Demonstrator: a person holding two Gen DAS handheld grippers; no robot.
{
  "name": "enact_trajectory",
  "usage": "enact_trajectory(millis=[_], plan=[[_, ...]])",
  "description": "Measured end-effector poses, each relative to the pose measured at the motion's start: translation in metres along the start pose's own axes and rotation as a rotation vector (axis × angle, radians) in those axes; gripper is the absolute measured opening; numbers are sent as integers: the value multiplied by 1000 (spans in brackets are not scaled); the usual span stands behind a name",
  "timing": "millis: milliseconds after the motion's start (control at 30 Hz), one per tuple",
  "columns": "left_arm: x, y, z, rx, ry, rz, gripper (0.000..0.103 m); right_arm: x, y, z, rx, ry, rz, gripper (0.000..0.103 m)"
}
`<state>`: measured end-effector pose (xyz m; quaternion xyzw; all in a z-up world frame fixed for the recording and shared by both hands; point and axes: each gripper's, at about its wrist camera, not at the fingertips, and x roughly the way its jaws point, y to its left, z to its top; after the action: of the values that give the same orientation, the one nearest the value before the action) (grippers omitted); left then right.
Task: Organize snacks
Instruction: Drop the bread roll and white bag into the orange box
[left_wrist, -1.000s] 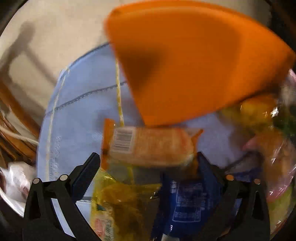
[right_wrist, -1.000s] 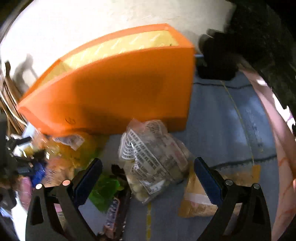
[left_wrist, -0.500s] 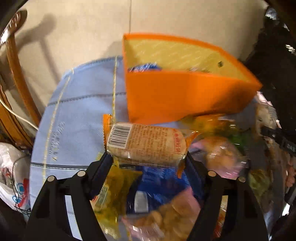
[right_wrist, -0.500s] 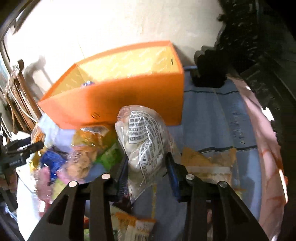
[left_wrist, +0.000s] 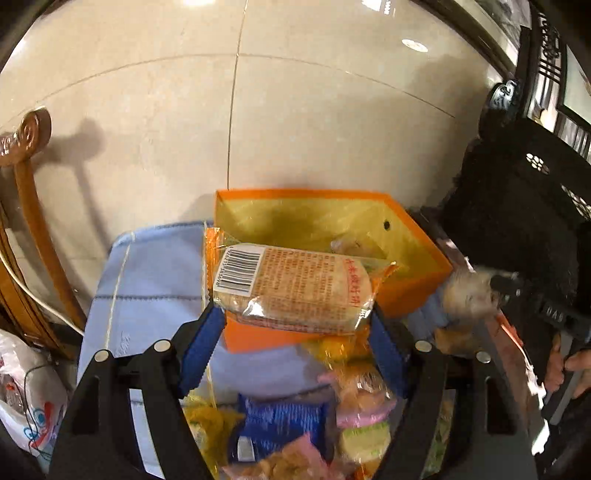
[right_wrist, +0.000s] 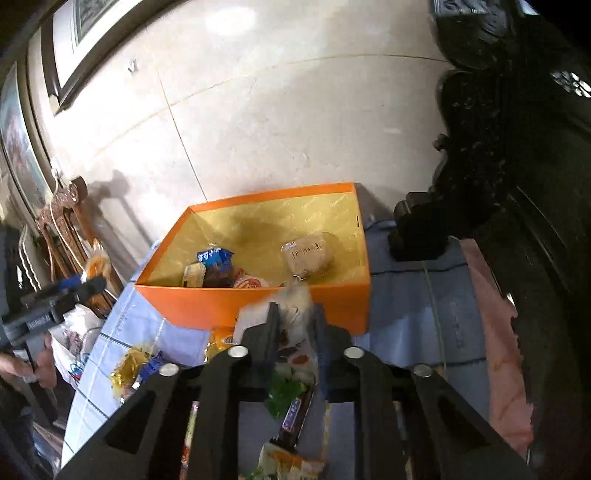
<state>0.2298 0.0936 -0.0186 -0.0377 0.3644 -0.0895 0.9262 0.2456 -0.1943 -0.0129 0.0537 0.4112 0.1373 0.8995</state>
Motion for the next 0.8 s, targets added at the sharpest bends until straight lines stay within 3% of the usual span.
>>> enact_trajectory(millis=[233, 400, 600, 800], plan=[[-7, -9, 3, 32, -9, -15, 73, 7, 1, -29, 84, 71, 76, 10], [-17, -11, 15, 39, -34, -17, 73, -12, -1, -14, 113, 17, 109, 10], [-27, -14, 64, 27, -127, -7, 73, -27, 7, 54, 66, -122, 104, 10], [-6, -18, 106, 28, -123, 33, 73, -13, 13, 120, 30, -174, 52, 10]])
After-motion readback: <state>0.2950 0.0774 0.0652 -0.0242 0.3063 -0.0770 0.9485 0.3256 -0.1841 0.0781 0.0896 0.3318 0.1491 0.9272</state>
